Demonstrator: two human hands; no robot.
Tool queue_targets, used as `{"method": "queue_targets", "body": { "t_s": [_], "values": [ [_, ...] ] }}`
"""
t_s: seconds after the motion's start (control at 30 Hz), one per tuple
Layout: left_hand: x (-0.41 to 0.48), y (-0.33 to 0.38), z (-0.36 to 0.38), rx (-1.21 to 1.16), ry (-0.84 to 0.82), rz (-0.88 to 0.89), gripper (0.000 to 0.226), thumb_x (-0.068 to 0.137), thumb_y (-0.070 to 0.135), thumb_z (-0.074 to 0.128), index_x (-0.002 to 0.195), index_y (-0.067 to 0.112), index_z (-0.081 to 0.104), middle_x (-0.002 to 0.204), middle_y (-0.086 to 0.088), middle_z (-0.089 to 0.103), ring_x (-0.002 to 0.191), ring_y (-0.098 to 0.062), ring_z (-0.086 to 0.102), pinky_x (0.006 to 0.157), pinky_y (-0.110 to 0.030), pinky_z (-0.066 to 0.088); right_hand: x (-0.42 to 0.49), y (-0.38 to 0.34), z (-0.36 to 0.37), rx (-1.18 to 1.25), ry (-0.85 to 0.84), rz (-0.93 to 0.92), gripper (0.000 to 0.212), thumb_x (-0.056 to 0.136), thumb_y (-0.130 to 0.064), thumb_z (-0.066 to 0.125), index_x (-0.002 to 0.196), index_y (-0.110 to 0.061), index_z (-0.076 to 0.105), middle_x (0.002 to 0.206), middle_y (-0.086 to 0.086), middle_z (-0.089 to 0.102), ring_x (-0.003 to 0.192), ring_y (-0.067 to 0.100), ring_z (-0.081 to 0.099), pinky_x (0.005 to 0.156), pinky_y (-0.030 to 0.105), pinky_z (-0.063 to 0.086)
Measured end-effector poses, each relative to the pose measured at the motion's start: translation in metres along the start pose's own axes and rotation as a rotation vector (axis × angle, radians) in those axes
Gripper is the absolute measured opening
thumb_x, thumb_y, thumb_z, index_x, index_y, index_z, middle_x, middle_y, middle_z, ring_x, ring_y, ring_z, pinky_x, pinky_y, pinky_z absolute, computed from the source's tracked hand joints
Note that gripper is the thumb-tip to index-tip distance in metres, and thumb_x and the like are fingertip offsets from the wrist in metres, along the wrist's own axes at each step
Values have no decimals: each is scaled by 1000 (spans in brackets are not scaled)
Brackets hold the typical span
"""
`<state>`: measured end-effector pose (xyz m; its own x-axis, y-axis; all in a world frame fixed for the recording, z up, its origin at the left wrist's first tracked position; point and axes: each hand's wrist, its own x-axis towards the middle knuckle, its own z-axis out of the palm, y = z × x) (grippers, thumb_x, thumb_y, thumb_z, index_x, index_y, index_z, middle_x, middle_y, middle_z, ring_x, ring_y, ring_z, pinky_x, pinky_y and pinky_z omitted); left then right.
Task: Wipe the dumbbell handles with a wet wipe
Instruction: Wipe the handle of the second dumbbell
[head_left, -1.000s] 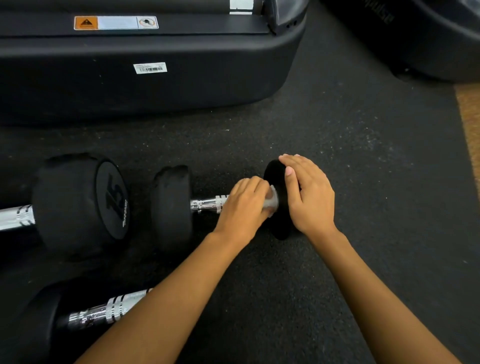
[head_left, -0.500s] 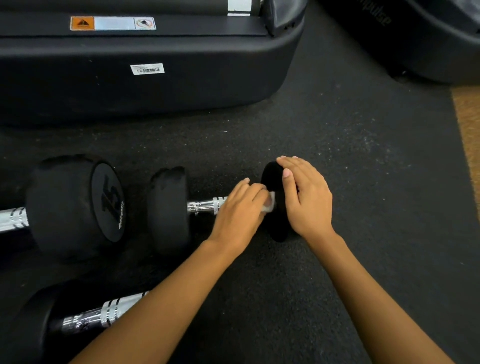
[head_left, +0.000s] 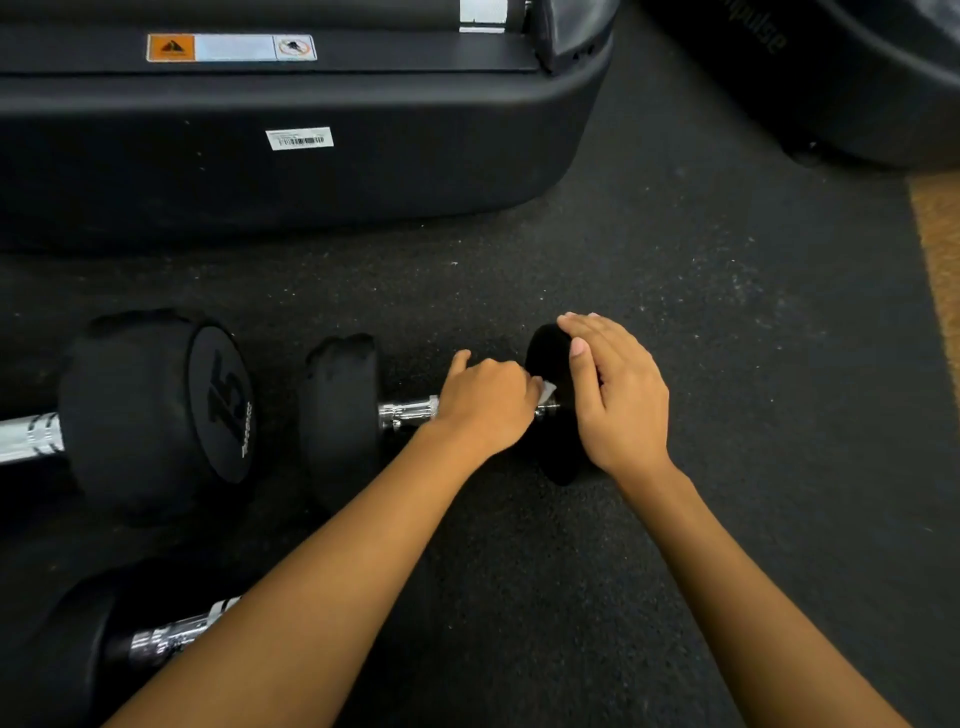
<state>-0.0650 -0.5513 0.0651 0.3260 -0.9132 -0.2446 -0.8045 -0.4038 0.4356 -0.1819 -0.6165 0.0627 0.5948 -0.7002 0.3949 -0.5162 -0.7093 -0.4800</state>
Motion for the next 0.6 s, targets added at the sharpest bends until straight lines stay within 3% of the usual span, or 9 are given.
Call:
{"method": "queue_targets", "body": {
  "t_s": [0.17, 0.27, 0.4, 0.5, 0.6],
  "values": [
    [-28, -14, 12, -78, 234, 175, 31, 93, 25, 51, 123, 24, 57, 121, 6, 60, 115, -14, 51, 111, -32, 10, -1, -1, 0, 7, 7, 7, 43, 98, -30, 29, 121, -13, 61, 125, 0, 62, 126, 16, 48, 107, 32, 35],
    [-28, -9, 17, -51, 337, 165, 28, 81, 19, 66, 109, 16, 61, 109, -1, 63, 104, -21, 53, 102, -29, 24, -1, -2, 0, 15, 1, 4, 44, 97, -30, 29, 121, -13, 61, 125, 0, 62, 126, 16, 48, 108, 33, 35],
    [-24, 6, 24, 64, 376, 165, 31, 61, 8, 79, 85, 9, 60, 83, -8, 60, 78, -27, 56, 81, -38, 46, 1, -2, 1, 14, 3, 10, 44, 97, -31, 28, 121, -13, 61, 125, 0, 62, 126, 15, 48, 107, 35, 36],
    [-23, 6, 24, 102, 404, 227, 27, 60, 6, 78, 82, 9, 62, 79, -8, 59, 74, -27, 56, 77, -38, 48, 1, -1, 0, 6, -1, 6, 44, 98, -31, 28, 122, -14, 61, 125, 0, 61, 127, 15, 48, 108, 35, 35],
    [-24, -8, 20, 58, 394, 294, 29, 61, 7, 78, 86, 10, 62, 83, -6, 60, 79, -26, 57, 83, -32, 37, 0, 0, 1, 13, -7, 9, 44, 98, -32, 28, 122, -14, 60, 126, 0, 61, 127, 15, 47, 108, 34, 35]
  ]
}}
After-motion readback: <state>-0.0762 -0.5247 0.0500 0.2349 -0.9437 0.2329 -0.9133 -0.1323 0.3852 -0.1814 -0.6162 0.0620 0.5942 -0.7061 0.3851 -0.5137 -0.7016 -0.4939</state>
